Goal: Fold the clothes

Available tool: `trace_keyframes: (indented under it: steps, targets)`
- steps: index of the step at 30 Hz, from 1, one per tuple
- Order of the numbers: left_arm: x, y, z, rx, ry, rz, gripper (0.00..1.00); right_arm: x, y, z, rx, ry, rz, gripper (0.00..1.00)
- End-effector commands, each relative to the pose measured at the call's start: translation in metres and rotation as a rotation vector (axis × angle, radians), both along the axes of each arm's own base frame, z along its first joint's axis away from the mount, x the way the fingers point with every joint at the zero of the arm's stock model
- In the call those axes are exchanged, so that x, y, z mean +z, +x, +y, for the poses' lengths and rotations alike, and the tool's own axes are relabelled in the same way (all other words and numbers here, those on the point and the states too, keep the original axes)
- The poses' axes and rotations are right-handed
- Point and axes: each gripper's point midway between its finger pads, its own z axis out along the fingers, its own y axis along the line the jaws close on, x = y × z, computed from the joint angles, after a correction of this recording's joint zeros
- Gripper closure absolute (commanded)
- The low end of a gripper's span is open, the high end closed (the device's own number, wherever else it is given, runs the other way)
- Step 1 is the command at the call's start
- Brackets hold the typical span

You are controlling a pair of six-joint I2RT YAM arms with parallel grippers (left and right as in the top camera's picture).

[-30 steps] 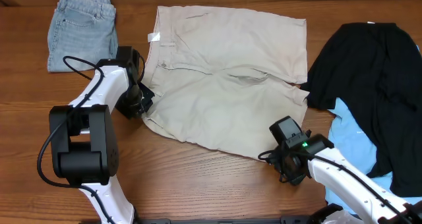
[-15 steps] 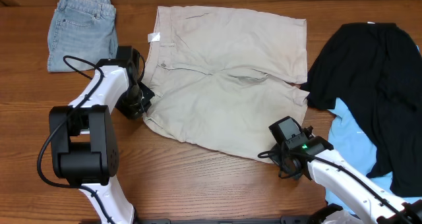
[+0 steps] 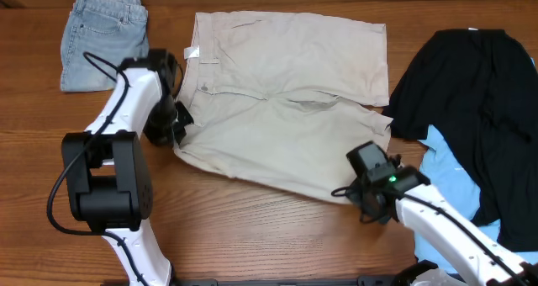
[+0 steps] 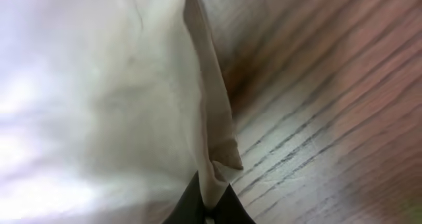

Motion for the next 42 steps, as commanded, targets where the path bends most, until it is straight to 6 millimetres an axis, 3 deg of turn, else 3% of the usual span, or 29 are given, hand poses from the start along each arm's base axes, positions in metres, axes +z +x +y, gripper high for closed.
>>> trace_keyframes:
  steps: [1,7,11,18,24,28,33,38,42]
  targets:
    - [0.041,0.023,0.021,-0.038,0.088,-0.056,0.96,0.05,0.038,-0.01,0.04,-0.051,-0.147,0.96]
    - [0.102,0.024,0.023,-0.05,0.104,-0.074,0.96,0.132,0.069,-0.009,0.095,-0.029,-0.298,0.96]
    - [0.136,0.015,0.026,-0.053,0.118,-0.102,0.96,0.172,0.072,-0.012,0.101,-0.022,-0.35,0.96]
    - [0.174,-0.022,0.026,-0.054,0.131,-0.141,0.96,0.194,0.044,-0.019,0.106,-0.01,-0.342,0.96]
    - [0.197,-0.066,0.027,0.018,0.153,-0.209,0.96,0.208,0.015,-0.026,0.112,0.014,-0.369,0.96]
    - [0.19,-0.086,0.03,0.057,0.171,-0.223,0.96,0.214,0.015,-0.026,0.17,0.003,-0.403,0.96]
    - [0.148,-0.094,0.03,0.108,0.176,-0.172,0.96,0.209,0.043,-0.015,0.234,-0.01,-0.418,0.96]
    - [0.112,-0.077,0.034,0.172,0.196,-0.226,0.96,0.193,0.089,-0.005,0.245,-0.052,-0.429,0.96]
    - [0.108,-0.052,0.044,0.24,0.247,-0.345,0.96,0.188,0.134,-0.002,0.256,-0.103,-0.5,0.96]
